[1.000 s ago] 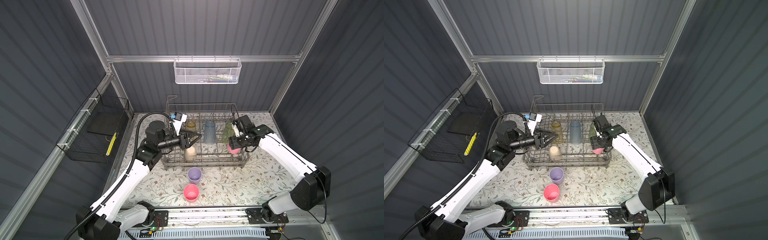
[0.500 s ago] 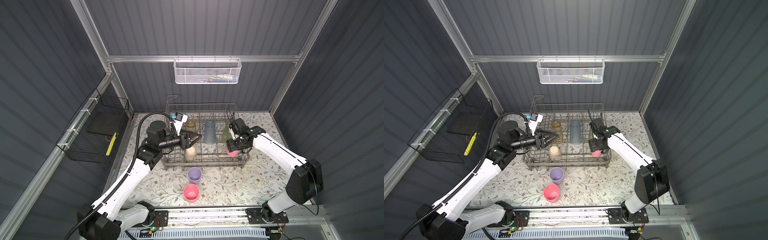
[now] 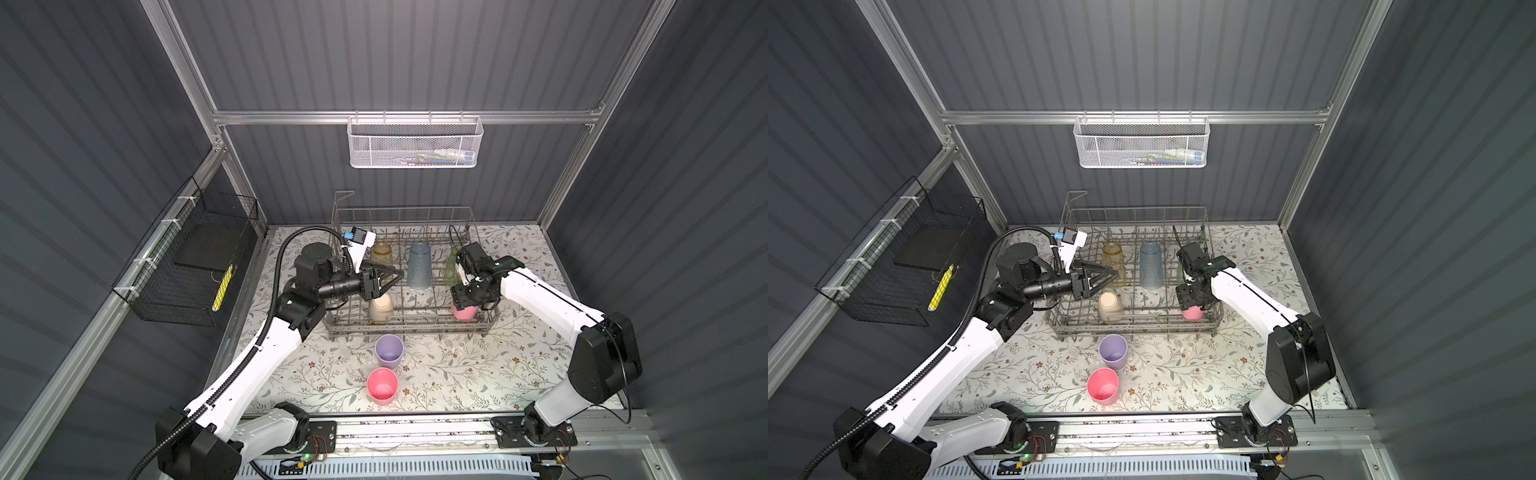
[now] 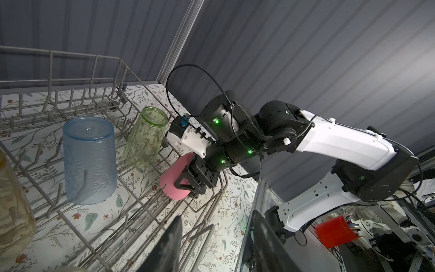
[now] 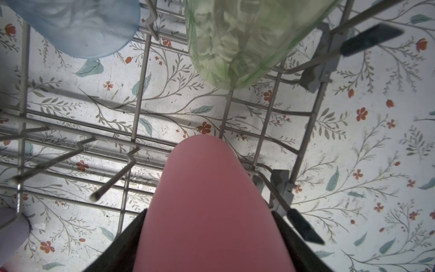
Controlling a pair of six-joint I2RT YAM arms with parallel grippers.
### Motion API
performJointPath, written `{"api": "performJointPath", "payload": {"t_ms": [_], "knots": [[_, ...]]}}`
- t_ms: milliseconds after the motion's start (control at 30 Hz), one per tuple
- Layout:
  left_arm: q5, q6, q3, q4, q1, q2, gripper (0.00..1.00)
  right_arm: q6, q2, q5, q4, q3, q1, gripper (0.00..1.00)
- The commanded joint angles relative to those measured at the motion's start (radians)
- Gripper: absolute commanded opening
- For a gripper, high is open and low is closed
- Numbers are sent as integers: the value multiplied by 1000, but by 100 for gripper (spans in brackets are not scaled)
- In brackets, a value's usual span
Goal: Load cups into a dish rack
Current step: Place the cup upside down at the dish rack.
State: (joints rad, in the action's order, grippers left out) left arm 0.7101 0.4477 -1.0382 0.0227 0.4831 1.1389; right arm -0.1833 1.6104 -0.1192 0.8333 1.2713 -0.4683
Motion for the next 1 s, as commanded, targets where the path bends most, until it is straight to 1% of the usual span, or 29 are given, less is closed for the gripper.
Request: {"api": "performJointPath", "payload": {"t_ms": [0,133,200,467,567,667,967], "knots": [[22,-14,9,-2,0,-10,49,-18,23,9,0,-21,-12,53],[20,-14,12,0,0,-14,49,-25,31,8,-5,-36,-17,56],[20,-14,13,0,0,-15,49,-28,29,8,-6,-40,-19,60],[18,-12,20,2,0,-19,49,-38,-8,0,6,-49,-22,89],[19,-11,19,1,-1,-17,49,-39,-35,-2,13,-50,-22,96],[19,-10,19,0,0,-17,49,-41,-64,-11,20,-46,-22,99],[11,-5,17,5,0,-15,49,-51,-221,-26,78,1,-22,99]]}}
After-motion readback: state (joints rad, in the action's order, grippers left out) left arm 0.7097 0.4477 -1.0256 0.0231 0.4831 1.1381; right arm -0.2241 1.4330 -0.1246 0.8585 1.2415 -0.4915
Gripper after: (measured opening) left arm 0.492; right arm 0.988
